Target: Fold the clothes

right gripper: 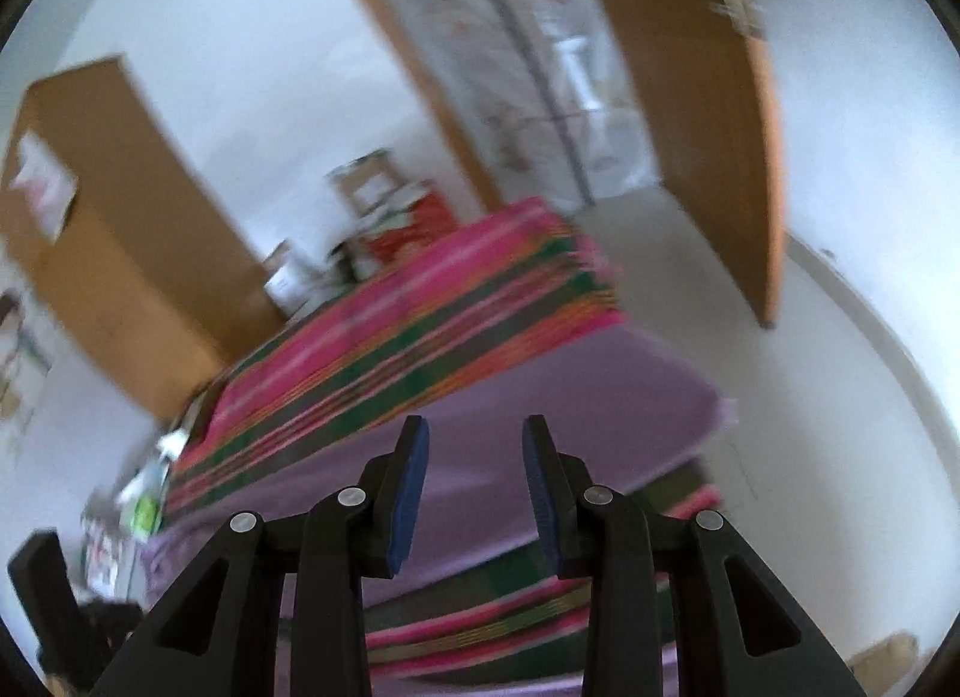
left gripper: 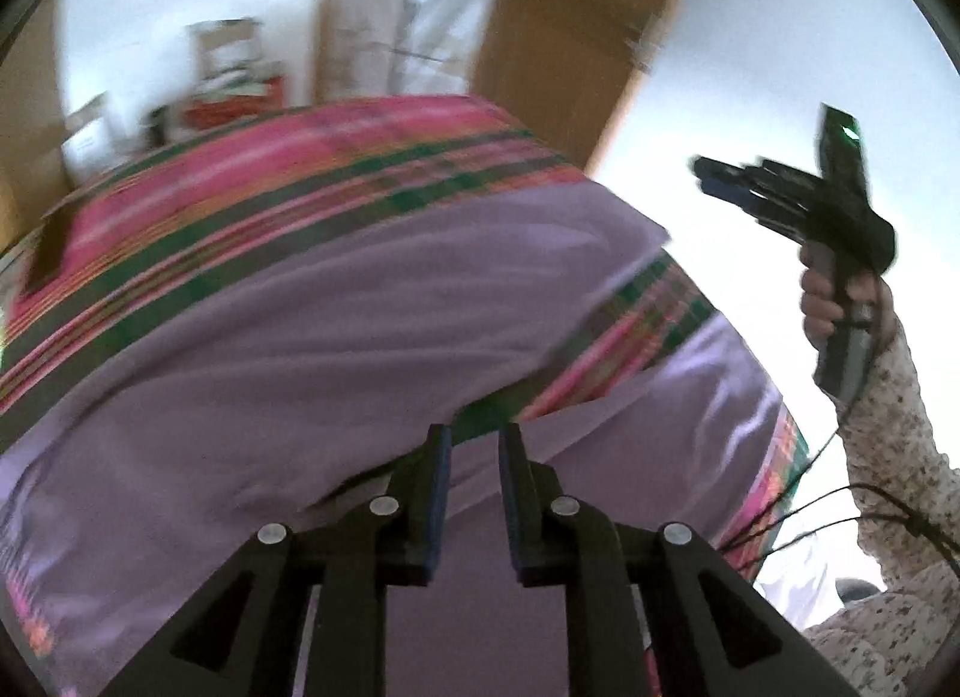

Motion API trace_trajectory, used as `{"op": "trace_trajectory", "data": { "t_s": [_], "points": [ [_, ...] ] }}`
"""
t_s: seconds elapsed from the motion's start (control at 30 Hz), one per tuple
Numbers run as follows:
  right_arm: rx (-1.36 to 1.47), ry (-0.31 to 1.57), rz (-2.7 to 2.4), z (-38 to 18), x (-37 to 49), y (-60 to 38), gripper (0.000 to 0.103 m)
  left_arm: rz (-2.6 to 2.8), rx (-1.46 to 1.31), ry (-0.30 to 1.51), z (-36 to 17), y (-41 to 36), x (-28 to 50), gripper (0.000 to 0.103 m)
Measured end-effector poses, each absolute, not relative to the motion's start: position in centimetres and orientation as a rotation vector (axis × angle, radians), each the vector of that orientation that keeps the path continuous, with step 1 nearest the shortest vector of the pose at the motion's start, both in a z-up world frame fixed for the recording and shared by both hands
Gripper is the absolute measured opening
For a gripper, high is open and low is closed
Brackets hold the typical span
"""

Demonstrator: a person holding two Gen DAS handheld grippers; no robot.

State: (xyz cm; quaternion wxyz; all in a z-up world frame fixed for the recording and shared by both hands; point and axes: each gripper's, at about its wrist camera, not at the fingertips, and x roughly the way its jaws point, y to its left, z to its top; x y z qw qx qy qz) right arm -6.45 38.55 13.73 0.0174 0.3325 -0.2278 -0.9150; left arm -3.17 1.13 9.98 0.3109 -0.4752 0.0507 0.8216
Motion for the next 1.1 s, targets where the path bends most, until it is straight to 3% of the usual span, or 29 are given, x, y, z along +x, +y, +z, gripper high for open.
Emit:
{"op": "trace_trajectory", "data": {
  "t_s": [0.37, 0.57, 0.8, 1.0, 1.1],
  "points": [
    [0.974, -0.298, -2.574, 18.0, -9.5, 21.4, 0.034, 2.551, -1.433, 0.073, 12.5, -16.2, -4.2, 0.017],
    [1.047, -0.134, -2.444, 16.7, -13.3, 13.7, 0.034, 2.590, -1.560, -0.104, 10.6, -22.6, -7.2, 0.018],
    [1.124, 0.063, -2.269, 12.0, -18.1, 6.1, 0.035, 2.504, -1.691, -0.265, 6.4, -25.4, -9.8, 0.018],
    [1.051, 0.412, -2.205, 8.9, -19.8, 0.8, 0.042, 2.490, -1.711, -0.367, 4.9, -26.9, -11.1, 0.018],
    [1.069, 0.435, -2.140, 7.8, -20.9, -0.1, 0.044, 2.467, -1.729, -0.380, 4.0, -27.2, -11.7, 0.018]
  ]
}}
